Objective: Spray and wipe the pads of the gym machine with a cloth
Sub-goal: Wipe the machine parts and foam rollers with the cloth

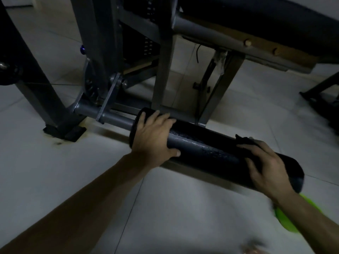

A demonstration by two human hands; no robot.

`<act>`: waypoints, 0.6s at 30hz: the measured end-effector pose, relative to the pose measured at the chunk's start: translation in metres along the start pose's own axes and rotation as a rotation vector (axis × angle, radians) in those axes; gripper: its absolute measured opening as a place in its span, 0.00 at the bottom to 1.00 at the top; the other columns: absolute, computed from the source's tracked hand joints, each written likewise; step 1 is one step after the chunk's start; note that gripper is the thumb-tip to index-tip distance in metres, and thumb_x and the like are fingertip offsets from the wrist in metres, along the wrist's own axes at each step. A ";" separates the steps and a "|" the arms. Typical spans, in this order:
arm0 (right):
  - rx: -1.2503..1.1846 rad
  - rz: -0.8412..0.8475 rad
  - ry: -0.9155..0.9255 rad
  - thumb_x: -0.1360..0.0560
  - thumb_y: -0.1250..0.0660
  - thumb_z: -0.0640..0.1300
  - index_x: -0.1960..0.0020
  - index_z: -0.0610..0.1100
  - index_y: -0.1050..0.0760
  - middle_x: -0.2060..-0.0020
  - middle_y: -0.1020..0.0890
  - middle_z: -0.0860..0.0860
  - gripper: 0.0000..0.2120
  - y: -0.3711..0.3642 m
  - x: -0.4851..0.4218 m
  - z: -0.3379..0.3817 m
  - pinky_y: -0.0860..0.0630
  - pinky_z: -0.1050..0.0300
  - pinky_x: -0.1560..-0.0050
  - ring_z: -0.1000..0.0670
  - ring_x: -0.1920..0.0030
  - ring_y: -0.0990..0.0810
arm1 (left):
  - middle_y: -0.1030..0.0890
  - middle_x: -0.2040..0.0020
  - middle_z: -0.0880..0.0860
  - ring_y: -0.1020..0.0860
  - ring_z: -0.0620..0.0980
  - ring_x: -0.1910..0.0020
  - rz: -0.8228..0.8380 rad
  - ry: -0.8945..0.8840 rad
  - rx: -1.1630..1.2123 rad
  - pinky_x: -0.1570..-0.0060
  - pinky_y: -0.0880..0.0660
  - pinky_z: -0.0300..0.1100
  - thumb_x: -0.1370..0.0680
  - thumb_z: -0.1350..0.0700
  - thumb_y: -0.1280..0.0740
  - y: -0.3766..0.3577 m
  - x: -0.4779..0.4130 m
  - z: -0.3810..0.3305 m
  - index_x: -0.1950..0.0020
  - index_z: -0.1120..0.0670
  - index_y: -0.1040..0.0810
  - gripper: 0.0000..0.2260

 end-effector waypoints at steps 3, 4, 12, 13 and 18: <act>-0.093 -0.100 -0.086 0.25 0.32 0.34 0.36 0.47 0.19 0.36 0.21 0.48 0.20 -0.019 -0.007 0.022 0.32 0.64 0.31 0.44 0.35 0.21 | 0.37 0.20 0.46 0.45 0.50 0.19 -0.026 0.002 -0.011 0.20 0.57 0.54 0.33 0.31 0.25 -0.002 -0.001 0.001 0.22 0.45 0.36 0.45; -0.120 -0.109 -0.075 0.26 0.31 0.33 0.36 0.47 0.19 0.35 0.21 0.47 0.21 -0.031 -0.015 0.041 0.32 0.64 0.30 0.44 0.35 0.21 | 0.36 0.20 0.46 0.44 0.50 0.19 -0.032 -0.002 -0.006 0.20 0.57 0.53 0.34 0.32 0.25 -0.003 0.000 0.001 0.22 0.45 0.35 0.45; -0.155 0.079 0.264 0.25 0.33 0.47 0.29 0.42 0.29 0.34 0.25 0.44 0.26 -0.078 -0.059 0.142 0.45 0.43 0.20 0.41 0.33 0.27 | 0.28 0.25 0.53 0.37 0.56 0.21 -0.082 -0.008 0.030 0.22 0.48 0.60 0.31 0.32 0.38 -0.001 0.010 0.002 0.24 0.55 0.30 0.41; -0.138 0.084 0.285 0.24 0.33 0.45 0.29 0.43 0.29 0.34 0.25 0.44 0.24 -0.074 -0.055 0.131 0.45 0.42 0.20 0.41 0.33 0.27 | 0.30 0.23 0.52 0.39 0.56 0.20 -0.057 0.009 0.008 0.21 0.49 0.61 0.32 0.32 0.32 0.000 0.010 -0.002 0.24 0.53 0.31 0.42; -0.011 0.073 0.362 0.25 0.29 0.43 0.34 0.47 0.22 0.35 0.24 0.41 0.19 -0.057 -0.028 0.077 0.39 0.41 0.23 0.39 0.36 0.26 | 0.41 0.18 0.49 0.51 0.52 0.17 0.094 -0.063 -0.102 0.21 0.59 0.61 0.33 0.38 0.23 -0.015 -0.002 -0.052 0.20 0.46 0.38 0.45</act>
Point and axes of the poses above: each hand's wrist, its own x-axis away from the middle knuckle, its own y-axis out of the back of the hand, z = x × y, the point moved 4 cm from there along -x, towards the middle knuckle
